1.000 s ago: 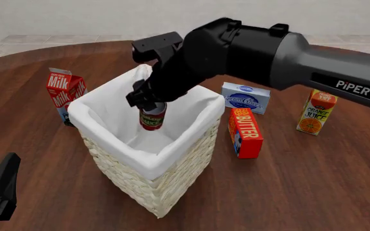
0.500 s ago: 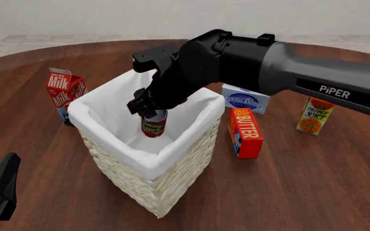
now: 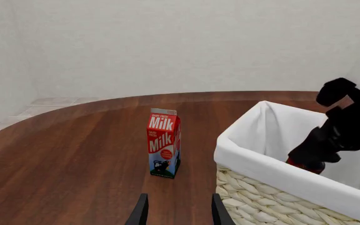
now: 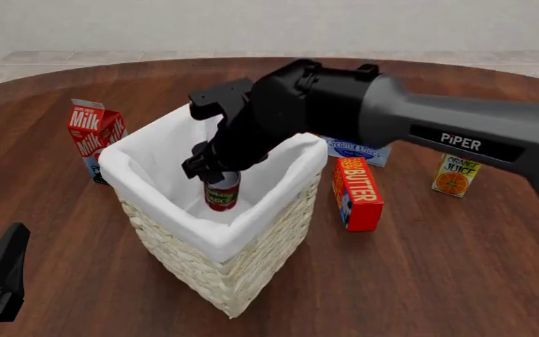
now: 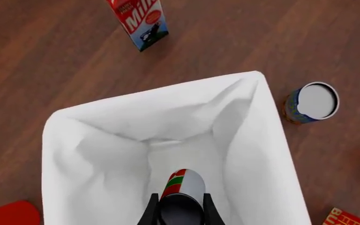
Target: Pick up the tomato sauce, and put it in the basket.
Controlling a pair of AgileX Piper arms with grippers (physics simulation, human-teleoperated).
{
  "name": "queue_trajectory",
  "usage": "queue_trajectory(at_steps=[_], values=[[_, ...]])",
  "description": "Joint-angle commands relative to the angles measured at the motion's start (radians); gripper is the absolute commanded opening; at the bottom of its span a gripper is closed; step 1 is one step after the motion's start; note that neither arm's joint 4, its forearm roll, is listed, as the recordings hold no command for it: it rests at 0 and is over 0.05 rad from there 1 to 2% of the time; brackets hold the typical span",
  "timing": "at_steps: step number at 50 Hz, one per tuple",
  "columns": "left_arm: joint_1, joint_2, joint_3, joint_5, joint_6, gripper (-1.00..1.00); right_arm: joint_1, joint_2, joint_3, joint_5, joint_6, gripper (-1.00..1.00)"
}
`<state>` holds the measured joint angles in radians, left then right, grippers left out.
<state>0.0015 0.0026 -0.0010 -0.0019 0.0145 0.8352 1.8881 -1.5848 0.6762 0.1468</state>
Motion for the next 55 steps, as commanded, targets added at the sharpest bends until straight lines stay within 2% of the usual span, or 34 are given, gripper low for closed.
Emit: queue_trajectory(at_steps=[1, 55], values=[[0.000, 0.000, 0.000, 0.000, 0.000, 1.00, -0.001, 0.018, -0.004, -0.006, 0.018, -1.00], [0.000, 0.000, 0.000, 0.000, 0.000, 1.00, -0.026, 0.075, 0.002, -0.023, 0.020, -1.00]])
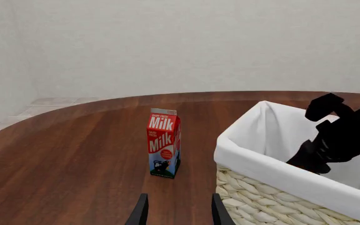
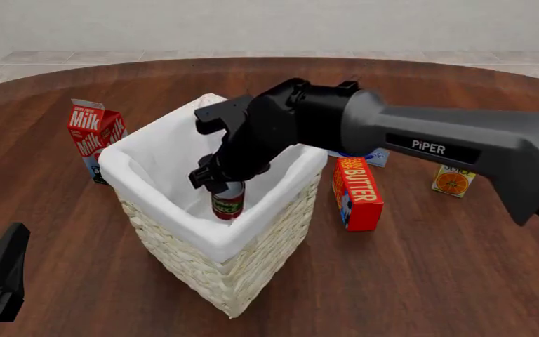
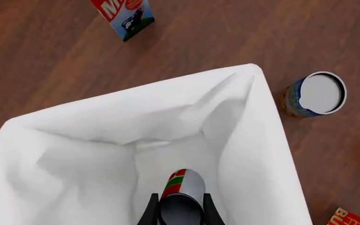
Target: Pick up the tomato sauce, and put it in the basket.
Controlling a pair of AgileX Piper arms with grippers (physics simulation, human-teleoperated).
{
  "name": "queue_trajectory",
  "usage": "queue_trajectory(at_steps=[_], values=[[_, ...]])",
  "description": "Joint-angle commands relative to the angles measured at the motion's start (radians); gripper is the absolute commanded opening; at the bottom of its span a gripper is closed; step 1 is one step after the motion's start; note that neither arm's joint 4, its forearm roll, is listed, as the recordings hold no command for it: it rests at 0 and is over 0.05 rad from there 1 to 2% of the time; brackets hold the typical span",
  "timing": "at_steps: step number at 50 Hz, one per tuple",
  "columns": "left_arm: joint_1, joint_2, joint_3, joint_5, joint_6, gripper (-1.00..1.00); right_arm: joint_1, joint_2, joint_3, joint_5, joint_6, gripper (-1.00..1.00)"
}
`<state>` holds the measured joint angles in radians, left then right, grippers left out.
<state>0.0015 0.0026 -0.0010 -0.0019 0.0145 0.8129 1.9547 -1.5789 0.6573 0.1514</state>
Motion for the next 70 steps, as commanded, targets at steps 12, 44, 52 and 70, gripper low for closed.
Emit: queue_trajectory(at_steps=[12, 44, 52, 70], values=[[0.000, 0.000, 0.000, 0.000, 0.000, 1.00, -0.007, 0.016, -0.017, -0.002, 0.012, -1.00], [0.000, 0.000, 0.000, 0.000, 0.000, 1.00, 0.010, -0.035, -0.006, 0.004, 0.006, 1.00], [0.000, 0.000, 0.000, 0.000, 0.000, 1.00, 0.011, -0.100, -0.002, 0.033, -0.011, 1.00], [0.000, 0.000, 0.000, 0.000, 0.000, 1.00, 0.029, -0.239, 0.018, 0.088, -0.034, 1.00]])
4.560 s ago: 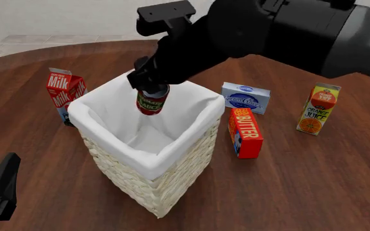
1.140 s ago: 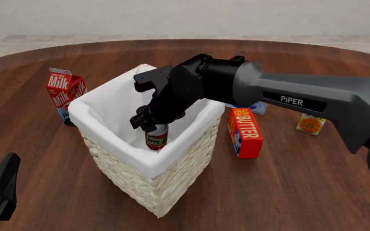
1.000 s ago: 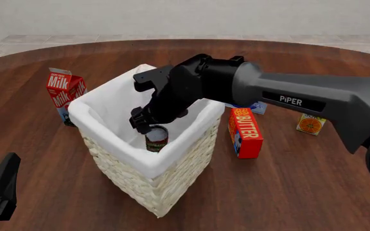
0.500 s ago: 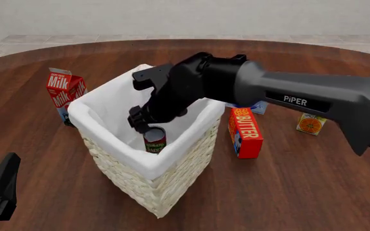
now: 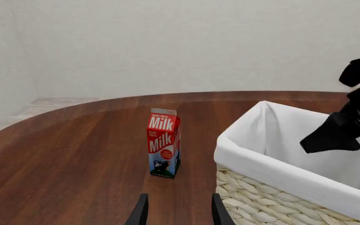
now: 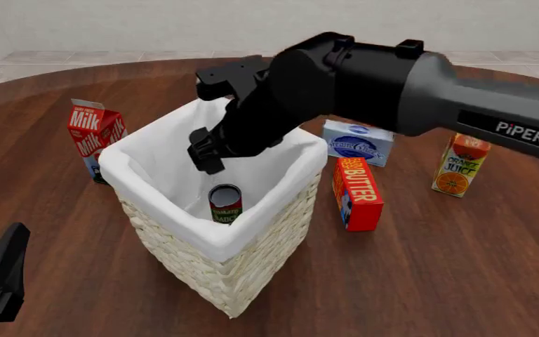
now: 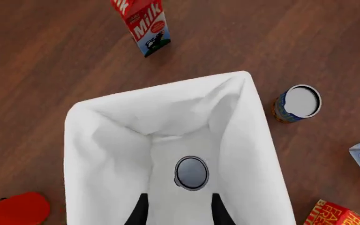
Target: Pick up the tomato sauce, and put it in the basket.
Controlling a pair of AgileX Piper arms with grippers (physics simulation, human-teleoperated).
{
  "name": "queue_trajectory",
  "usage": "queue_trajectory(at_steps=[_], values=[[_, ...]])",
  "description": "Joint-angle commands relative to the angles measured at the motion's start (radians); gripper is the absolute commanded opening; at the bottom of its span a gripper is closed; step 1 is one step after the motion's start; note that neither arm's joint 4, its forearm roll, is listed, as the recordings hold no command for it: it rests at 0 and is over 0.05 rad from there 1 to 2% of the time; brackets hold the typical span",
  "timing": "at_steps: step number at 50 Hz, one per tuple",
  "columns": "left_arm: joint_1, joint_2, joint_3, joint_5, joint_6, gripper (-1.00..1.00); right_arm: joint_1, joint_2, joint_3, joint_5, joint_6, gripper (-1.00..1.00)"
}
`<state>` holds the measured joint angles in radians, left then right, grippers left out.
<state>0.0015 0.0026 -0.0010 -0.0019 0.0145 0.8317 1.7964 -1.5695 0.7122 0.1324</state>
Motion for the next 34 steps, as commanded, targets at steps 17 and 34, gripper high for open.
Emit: queue_trajectory(at_steps=[17, 34], values=[[0.000, 0.000, 0.000, 0.000, 0.000, 1.00, 0.023, -0.233, 0.062, 0.065, -0.027, 1.00], [0.000, 0.000, 0.000, 0.000, 0.000, 1.00, 0.025, -0.400, 0.140, 0.097, -0.029, 1.00]])
